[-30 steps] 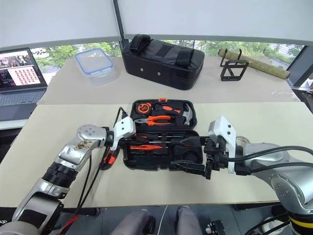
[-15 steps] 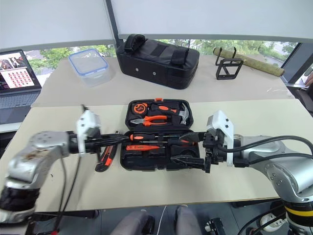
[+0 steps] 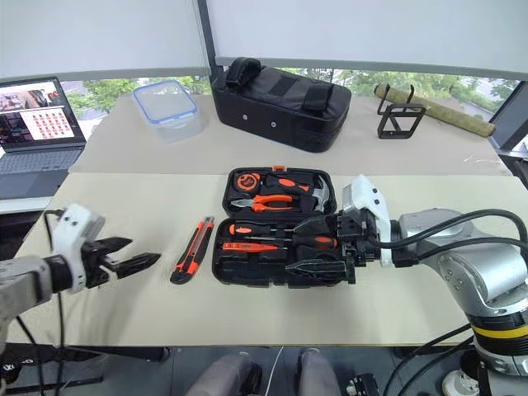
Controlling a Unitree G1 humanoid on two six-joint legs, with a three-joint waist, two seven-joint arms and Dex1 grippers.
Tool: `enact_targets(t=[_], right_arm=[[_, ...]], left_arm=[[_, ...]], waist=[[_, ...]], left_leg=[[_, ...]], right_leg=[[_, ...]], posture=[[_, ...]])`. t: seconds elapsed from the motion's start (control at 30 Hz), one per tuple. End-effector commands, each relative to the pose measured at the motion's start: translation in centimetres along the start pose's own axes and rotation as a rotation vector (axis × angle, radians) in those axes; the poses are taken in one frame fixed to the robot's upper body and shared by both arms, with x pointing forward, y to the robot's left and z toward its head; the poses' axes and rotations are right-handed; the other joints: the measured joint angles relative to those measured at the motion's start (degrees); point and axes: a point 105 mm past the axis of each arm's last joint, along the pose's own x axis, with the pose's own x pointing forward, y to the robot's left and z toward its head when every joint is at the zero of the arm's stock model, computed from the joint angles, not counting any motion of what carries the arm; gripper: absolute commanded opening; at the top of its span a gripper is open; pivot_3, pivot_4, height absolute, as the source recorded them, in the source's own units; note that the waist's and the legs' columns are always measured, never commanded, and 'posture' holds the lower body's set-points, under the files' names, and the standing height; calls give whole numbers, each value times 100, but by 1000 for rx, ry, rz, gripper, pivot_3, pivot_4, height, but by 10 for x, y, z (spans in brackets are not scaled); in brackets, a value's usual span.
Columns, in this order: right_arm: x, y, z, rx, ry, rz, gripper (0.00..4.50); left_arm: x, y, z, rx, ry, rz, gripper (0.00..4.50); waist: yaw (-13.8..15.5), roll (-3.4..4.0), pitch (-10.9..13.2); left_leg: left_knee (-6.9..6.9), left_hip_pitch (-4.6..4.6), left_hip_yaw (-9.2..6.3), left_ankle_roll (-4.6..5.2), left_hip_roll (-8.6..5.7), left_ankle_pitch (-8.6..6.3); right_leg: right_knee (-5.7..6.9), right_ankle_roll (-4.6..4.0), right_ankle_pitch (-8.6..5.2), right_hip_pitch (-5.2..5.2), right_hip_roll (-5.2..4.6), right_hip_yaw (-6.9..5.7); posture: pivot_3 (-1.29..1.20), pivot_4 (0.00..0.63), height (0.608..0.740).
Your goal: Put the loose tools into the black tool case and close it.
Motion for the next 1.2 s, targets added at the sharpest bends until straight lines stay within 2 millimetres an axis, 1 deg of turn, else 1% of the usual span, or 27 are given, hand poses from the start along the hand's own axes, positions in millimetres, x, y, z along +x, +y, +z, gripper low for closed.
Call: enact_targets(t=[0.03,0.13,0.2,0.27,0.33,0.43,0.47,0.5,0.53,0.57,0.6,0.67,0.73,0.77,0.87,0.97,1.0,1.03,1.1,1.13,1.2], right_arm=[[1,8,4,-47,-9,3,4500],[2,9,3,-45,-11,-15,4500],[3,12,1,-43,-13,-15,4500],[4,14,0,-41,-14,-23,4500],[5,14,-1,-41,-14,-33,4500],[2,14,-1,-37,-14,-57,4500],[0,14,-2,-36,-7,-67,4500],[-1,14,-4,-35,-1,-74,4500],[-3,14,-5,-32,5,-79,4500],[-5,14,-6,-30,10,-84,4500],[-6,14,-6,-27,14,-88,4500],[-10,16,-7,-16,28,-86,4500],[-14,17,-7,-16,38,-84,4500],[-15,17,-8,-18,42,-88,4500],[-20,13,-9,-42,64,-121,4500],[-22,11,-12,-49,78,-136,4500],[-22,11,-12,-49,76,-139,4500],[-21,12,-12,-47,70,-143,4500],[-20,13,-12,-44,64,-148,4500],[-20,14,-12,-44,64,-151,4500],[-19,15,-13,-45,62,-158,4500]], left_arm=[[17,-18,1,61,99,-5,4486],[34,-20,-5,121,165,23,4486],[45,-21,-12,162,207,31,4486],[52,-16,-24,185,259,46,4486],[54,-10,-31,206,294,66,4486],[53,-2,-35,201,303,84,3677],[51,2,-33,193,289,84,3361],[49,6,-31,186,277,85,2837],[47,10,-26,179,258,86,2635],[44,14,-16,185,209,73,2139],[41,17,-6,197,160,54,1748],[32,28,17,234,60,13,1696],[24,32,41,349,-31,-57,1696],[21,29,49,418,-59,-116,1696],[9,3,72,602,-106,-401,1696],[12,-29,81,691,-40,-647,1696],[14,-38,82,711,-18,-701,1696],[18,-52,78,757,19,-775,1696],[23,-68,70,829,76,-862,1696],[30,-75,65,873,105,-886,1696],[48,-86,59,898,147,-883,1696]], waist=[[-33,-1,-1],[-95,-1,-1],[-117,-1,-1],[-112,1,-2],[-91,13,-9],[-69,16,-11],[-67,17,-12],[-69,17,-12],[-76,17,-12],[-84,17,-12],[-93,17,-12],[-108,14,-8],[-101,12,-6],[-90,9,-4],[-29,5,-1],[16,5,-1],[3,5,-2],[-13,5,-2],[-64,5,-2],[-85,5,-1],[-115,3,0]], left_leg=[[0,0,-1,0,3,1],[-4,1,-1,-2,5,2],[-8,1,2,-3,5,2],[-8,2,1,-4,6,2],[-9,6,1,-6,6,2],[-11,16,2,-8,6,2],[-13,20,2,-8,6,2],[-14,22,2,-9,6,2],[-14,23,2,-9,6,3],[-14,23,4,-9,6,3],[-15,23,5,-10,6,4],[-16,21,7,-11,7,5],[-16,11,6,-13,8,6],[-15,6,5,-13,8,6],[-10,-3,3,-13,6,6],[-6,-8,-1,-6,-3,3],[-6,-9,-1,-1,-5,4],[-6,-8,2,20,-8,14],[-6,-9,4,33,-9,19],[-6,-11,3,47,-8,27],[-8,-13,3,49,-2,29]], right_leg=[[3,0,0,-2,-6,0],[22,-4,-2,-7,-8,9],[20,-5,-3,-8,-7,13],[10,-8,-5,-9,-7,14],[9,-9,-6,-5,-7,16],[10,-9,-6,3,-7,19],[11,-9,-6,5,-7,19],[15,-10,-7,5,-7,19],[16,-10,-7,5,-6,19],[19,-10,-7,3,-5,17],[21,-11,-8,0,-4,16],[24,-13,-9,-6,-3,14],[24,-15,-10,-16,-2,10],[22,-16,-10,-17,-4,7],[8,-16,-9,-13,-15,4],[-15,-10,-6,-1,-30,-10],[-23,-5,-2,2,-32,-12],[-31,0,1,4,-33,-13],[-32,1,1,4,-35,-9],[-32,1,1,3,-36,-6],[-32,0,1,-2,-33,-4]], posture=[[0,150,716],[0,150,716],[0,150,716],[0,150,716],[0,150,716],[0,150,716],[0,150,716],[0,150,716],[0,150,716],[0,150,716],[0,150,716],[0,150,716],[0,150,716],[0,150,716],[0,150,716],[0,150,716],[0,150,716],[0,150,716],[0,150,716],[0,150,716],[0,150,716]])
